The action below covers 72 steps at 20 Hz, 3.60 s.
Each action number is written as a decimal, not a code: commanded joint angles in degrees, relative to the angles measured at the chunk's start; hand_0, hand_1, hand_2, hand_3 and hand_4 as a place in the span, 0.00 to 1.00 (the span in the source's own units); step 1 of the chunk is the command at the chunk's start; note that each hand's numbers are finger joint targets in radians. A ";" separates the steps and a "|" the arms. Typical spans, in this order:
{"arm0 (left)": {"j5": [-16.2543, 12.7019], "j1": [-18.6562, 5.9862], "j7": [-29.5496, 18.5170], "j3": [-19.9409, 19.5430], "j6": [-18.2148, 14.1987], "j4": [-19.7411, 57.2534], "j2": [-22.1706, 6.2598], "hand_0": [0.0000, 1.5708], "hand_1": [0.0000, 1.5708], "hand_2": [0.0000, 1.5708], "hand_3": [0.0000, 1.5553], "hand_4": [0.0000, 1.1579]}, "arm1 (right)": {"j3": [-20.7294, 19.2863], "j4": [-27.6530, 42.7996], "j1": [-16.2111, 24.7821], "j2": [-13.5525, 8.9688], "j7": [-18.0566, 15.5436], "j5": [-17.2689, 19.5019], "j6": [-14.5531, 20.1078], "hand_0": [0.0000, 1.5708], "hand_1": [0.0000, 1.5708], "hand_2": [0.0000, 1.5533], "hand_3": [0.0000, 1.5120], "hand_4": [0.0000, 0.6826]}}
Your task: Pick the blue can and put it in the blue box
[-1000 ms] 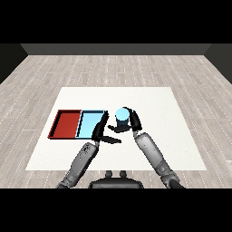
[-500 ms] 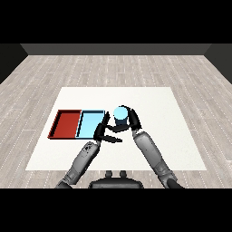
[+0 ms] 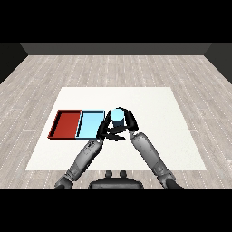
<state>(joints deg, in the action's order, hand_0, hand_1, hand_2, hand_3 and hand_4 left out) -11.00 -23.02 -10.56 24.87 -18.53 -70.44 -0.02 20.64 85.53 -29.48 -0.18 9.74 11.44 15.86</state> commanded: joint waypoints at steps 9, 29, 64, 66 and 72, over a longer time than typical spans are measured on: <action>-3.79 -2.14 -1.34 -1.63 5.22 0.92 -0.31 0.00 0.00 0.00 0.00 0.00 | 3.73 2.37 0.53 0.18 0.05 -2.30 1.82 0.87 0.87 0.93 0.91 0.84; -5.85 -2.44 -6.05 3.27 -9.32 4.34 0.02 1.00 1.00 1.00 0.95 0.98 | 1.09 3.75 2.70 0.18 -1.46 -8.01 -1.04 0.88 0.88 0.85 0.78 0.30; 3.62 -5.64 0.04 -9.74 -8.65 16.92 -11.02 1.00 1.00 1.00 0.96 0.97 | -13.60 7.13 16.45 -0.66 -10.06 -16.14 -6.49 0.00 0.00 0.00 0.00 0.00; 3.91 -5.47 6.23 -10.18 -7.78 16.38 -16.18 1.00 1.00 1.00 0.96 0.95 | -14.32 2.21 15.23 0.04 -13.33 -16.93 -6.86 0.00 0.00 0.00 0.00 0.00; 14.38 -14.49 17.07 -4.94 -10.61 34.64 -20.02 0.78 0.78 0.70 0.54 0.82 | -13.83 4.03 17.85 -0.60 -12.09 -16.53 -6.36 0.00 0.00 0.00 0.00 0.00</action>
<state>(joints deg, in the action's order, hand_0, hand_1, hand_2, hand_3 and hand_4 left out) -2.71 -33.35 -0.46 16.70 -27.15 -44.10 -17.60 6.77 89.69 -12.97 -0.59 -2.04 -5.31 9.56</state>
